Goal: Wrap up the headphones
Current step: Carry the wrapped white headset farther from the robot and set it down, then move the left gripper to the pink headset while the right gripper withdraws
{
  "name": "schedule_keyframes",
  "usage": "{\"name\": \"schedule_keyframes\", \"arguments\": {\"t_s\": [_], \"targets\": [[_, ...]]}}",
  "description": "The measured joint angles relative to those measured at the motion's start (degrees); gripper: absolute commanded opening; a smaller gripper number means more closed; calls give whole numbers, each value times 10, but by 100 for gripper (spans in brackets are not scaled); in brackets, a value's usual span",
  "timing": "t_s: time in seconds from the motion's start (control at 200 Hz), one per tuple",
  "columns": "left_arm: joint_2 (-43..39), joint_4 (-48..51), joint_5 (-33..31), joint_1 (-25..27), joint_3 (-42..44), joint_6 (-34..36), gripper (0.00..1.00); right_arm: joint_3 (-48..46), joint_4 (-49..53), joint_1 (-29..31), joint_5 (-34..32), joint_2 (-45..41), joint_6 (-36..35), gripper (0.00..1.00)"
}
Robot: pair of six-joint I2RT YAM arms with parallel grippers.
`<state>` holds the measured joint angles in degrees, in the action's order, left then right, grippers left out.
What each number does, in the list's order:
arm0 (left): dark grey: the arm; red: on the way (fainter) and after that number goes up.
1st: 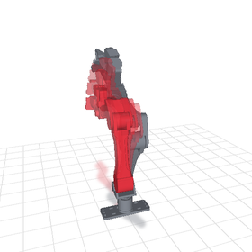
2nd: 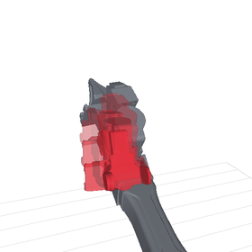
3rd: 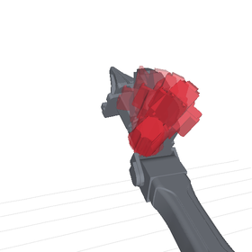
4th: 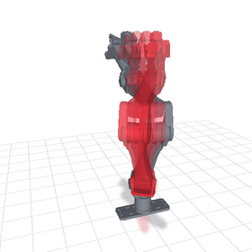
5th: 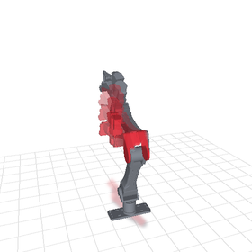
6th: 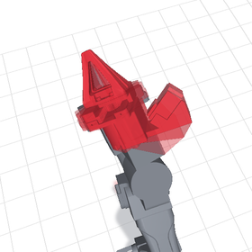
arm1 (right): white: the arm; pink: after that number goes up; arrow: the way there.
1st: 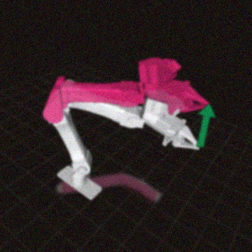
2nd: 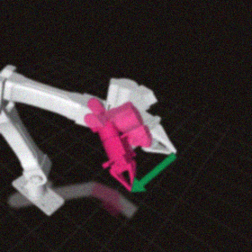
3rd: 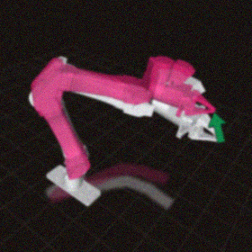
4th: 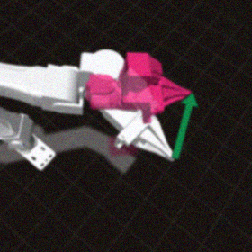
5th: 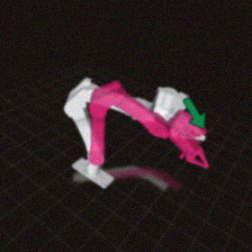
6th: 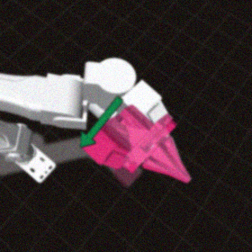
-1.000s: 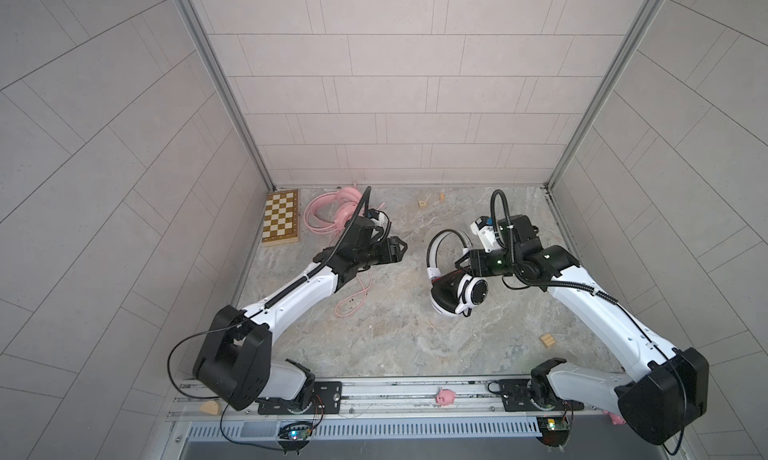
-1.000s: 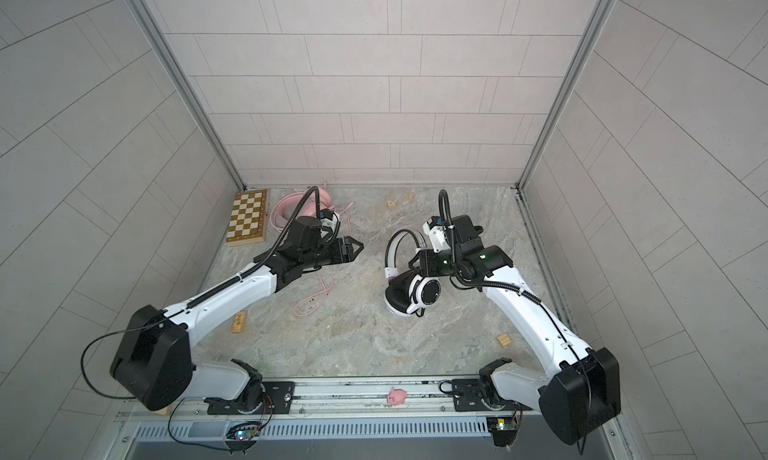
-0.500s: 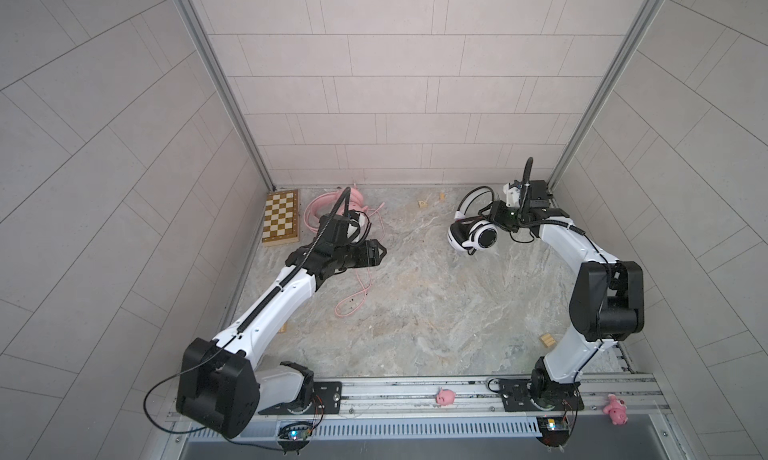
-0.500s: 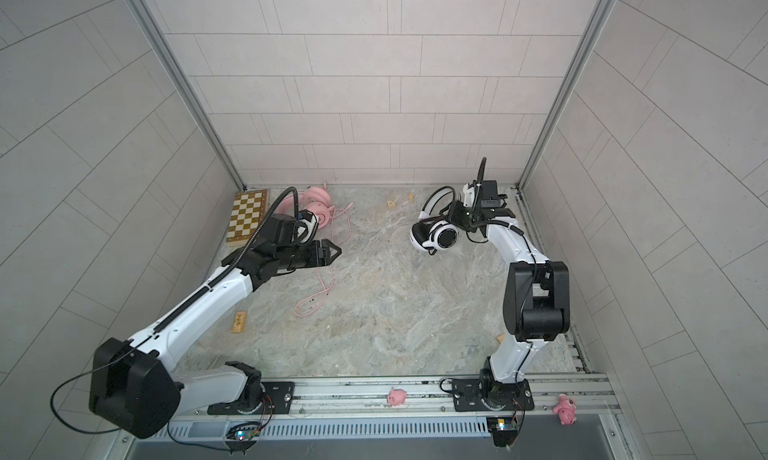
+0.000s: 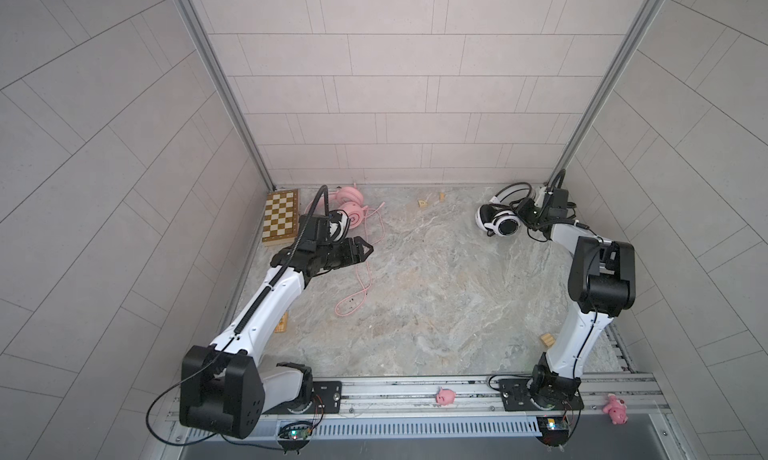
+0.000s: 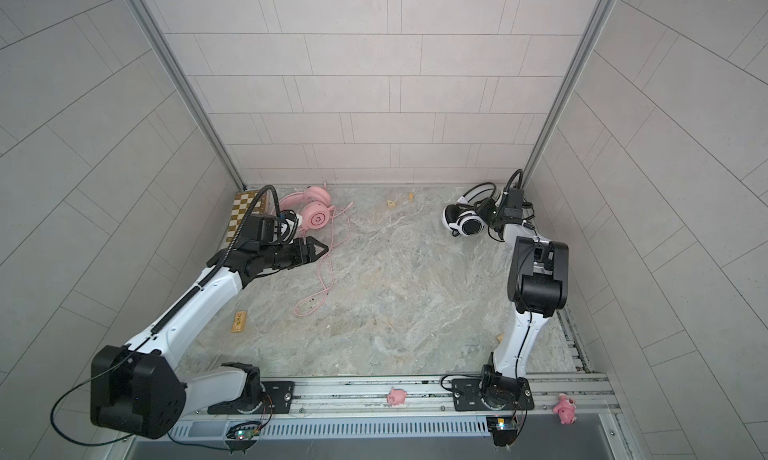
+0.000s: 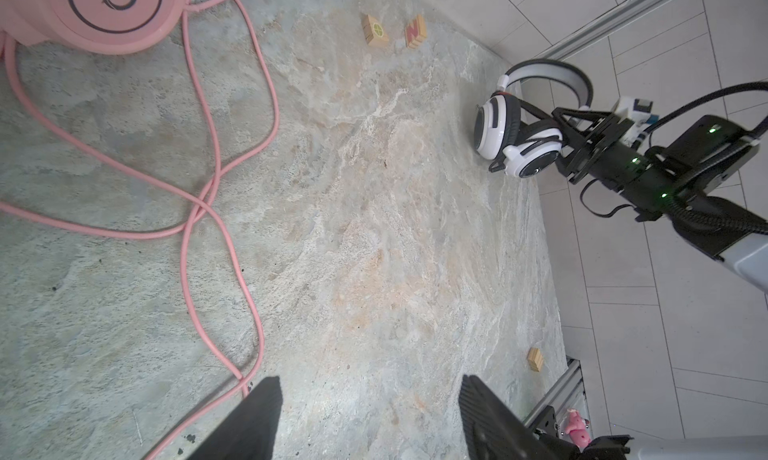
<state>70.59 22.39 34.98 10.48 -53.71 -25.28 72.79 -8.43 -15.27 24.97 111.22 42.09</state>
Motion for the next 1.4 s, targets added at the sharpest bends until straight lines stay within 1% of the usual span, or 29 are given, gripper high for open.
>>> {"name": "schedule_keyframes", "arguments": {"t_s": [0.11, 0.2, 0.245, 0.34, 0.375, 0.49, 0.51, 0.56, 0.61, 0.721, 0.876, 1.036, 1.106, 1.161, 1.221, 1.296, 1.396], "targets": [[-6, -2, 6, 0, 1, -3, 74, -35, -50, 0, 0, -2, 4, 9], [-10, -3, 10, 0, 3, -4, 74, -67, -82, 1, -5, -7, 7, 16], [-11, -4, 10, 0, 4, -4, 74, -76, -90, -2, -7, -9, 10, 23], [-11, -6, 11, -1, 4, -4, 74, -86, -102, -8, -5, -10, 21, 44], [-11, -7, 12, -1, 4, -4, 74, -89, -103, -10, -4, -11, 24, 50], [-11, -8, 12, -1, 5, -5, 74, -104, -101, -16, -9, -22, 25, 61], [-11, -9, 12, -1, 5, -6, 74, -107, -99, -17, -12, -26, 24, 66], [-11, -9, 12, -1, 6, -6, 74, -120, -90, -21, -18, -40, 21, 71], [-11, -9, 12, -1, 7, -7, 74, -134, -79, -25, -30, -59, 16, 73], [-11, -10, 11, -1, 7, -7, 74, -175, -47, -32, -59, -122, 2, 74], [-10, -11, 10, -5, 7, -7, 74, -220, 8, -36, -113, -237, -27, 74], [-10, -11, 4, -14, 8, -8, 74, -277, 29, -28, -139, -354, -63, 73], [-10, -11, -3, -21, 8, -9, 73, -291, 49, -2, -144, -394, -82, 73], [-10, -11, -10, -28, 9, -9, 74, -301, 61, 36, -151, -421, -97, 73], [-11, -11, -21, -39, 10, -11, 74, -312, 68, 95, -163, -452, -118, 73], [-16, -11, -41, -54, 13, -13, 73, -330, 72, 185, -172, -487, -144, 72], [-20, -10, -70, -64, 14, -14, 74, -352, 69, 287, -181, -512, -170, 71]]}}
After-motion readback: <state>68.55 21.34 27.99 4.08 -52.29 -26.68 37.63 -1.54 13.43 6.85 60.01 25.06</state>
